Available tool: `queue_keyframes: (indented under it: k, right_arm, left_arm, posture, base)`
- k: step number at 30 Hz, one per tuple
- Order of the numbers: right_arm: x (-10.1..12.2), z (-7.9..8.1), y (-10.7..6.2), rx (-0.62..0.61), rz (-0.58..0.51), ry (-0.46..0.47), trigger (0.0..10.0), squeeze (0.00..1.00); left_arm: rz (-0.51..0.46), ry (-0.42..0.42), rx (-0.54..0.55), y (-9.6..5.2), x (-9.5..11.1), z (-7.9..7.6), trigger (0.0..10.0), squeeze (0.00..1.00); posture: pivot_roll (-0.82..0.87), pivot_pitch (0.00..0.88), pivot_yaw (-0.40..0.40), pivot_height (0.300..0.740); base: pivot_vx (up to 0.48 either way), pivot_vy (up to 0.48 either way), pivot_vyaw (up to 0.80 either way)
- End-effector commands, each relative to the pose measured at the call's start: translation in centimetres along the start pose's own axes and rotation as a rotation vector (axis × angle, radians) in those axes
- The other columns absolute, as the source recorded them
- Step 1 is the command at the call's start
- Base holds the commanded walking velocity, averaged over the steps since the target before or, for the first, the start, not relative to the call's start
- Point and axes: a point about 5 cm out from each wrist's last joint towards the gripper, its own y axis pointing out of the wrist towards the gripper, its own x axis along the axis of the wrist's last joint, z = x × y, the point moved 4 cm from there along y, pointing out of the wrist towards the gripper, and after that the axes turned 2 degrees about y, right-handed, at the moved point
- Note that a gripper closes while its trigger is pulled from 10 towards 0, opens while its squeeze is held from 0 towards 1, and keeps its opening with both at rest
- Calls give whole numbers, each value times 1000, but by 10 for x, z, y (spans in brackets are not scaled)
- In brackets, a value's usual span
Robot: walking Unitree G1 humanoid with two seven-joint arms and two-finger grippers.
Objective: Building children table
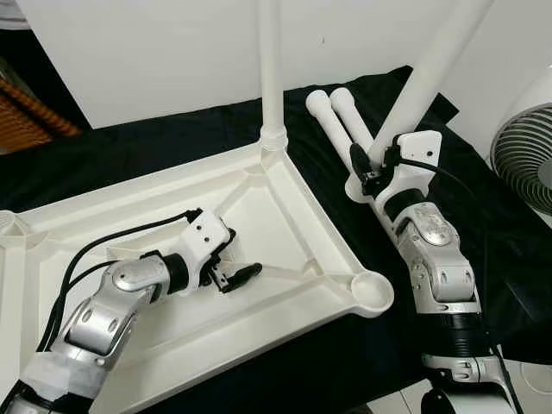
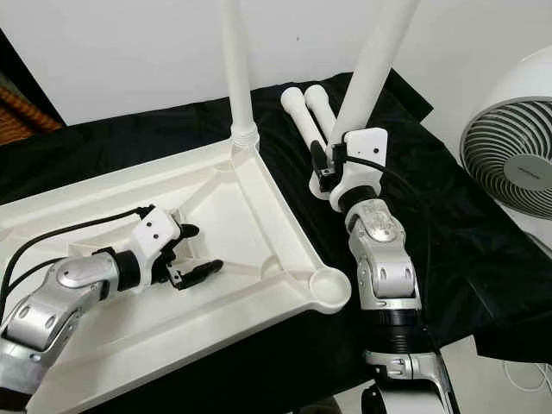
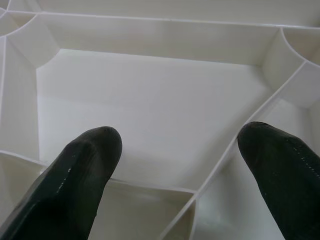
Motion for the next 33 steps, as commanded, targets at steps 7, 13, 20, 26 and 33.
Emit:
queue_keyframes:
  k: [7, 13, 20, 26, 33]
  right_arm:
    - [-1, 10, -2, 41, 2, 29, 10000, 0]
    - [-5, 42, -12, 233, 29, 23, 10000, 0]
    - [-10, 43, -13, 242, 51, 24, 10000, 0]
    - [-13, 28, -13, 128, 47, 8, 10000, 0]
    - [-17, 31, -25, 56, 41, 55, 10000, 0]
  left_arm:
    - [28, 23, 262, -5, -1, 37, 10000, 0]
    - [-14, 75, 102, -8, 9, 19, 10000, 0]
    - [-35, 82, -6, -22, 12, 14, 10000, 0]
    - [-119, 49, 92, -35, 27, 36, 10000, 0]
    - [-221, -42, 254, -37, 37, 53, 10000, 0]
  posture:
    - [-73, 139, 110, 740]
    - [-67, 143, 109, 740]
    - [-57, 149, 101, 740]
    - [-50, 149, 93, 740]
    - [-49, 156, 79, 740]
  base:
    - [0, 0, 0]
    - [0, 0, 0]
    - [0, 0, 0]
    - [0, 0, 0]
    - [0, 0, 0]
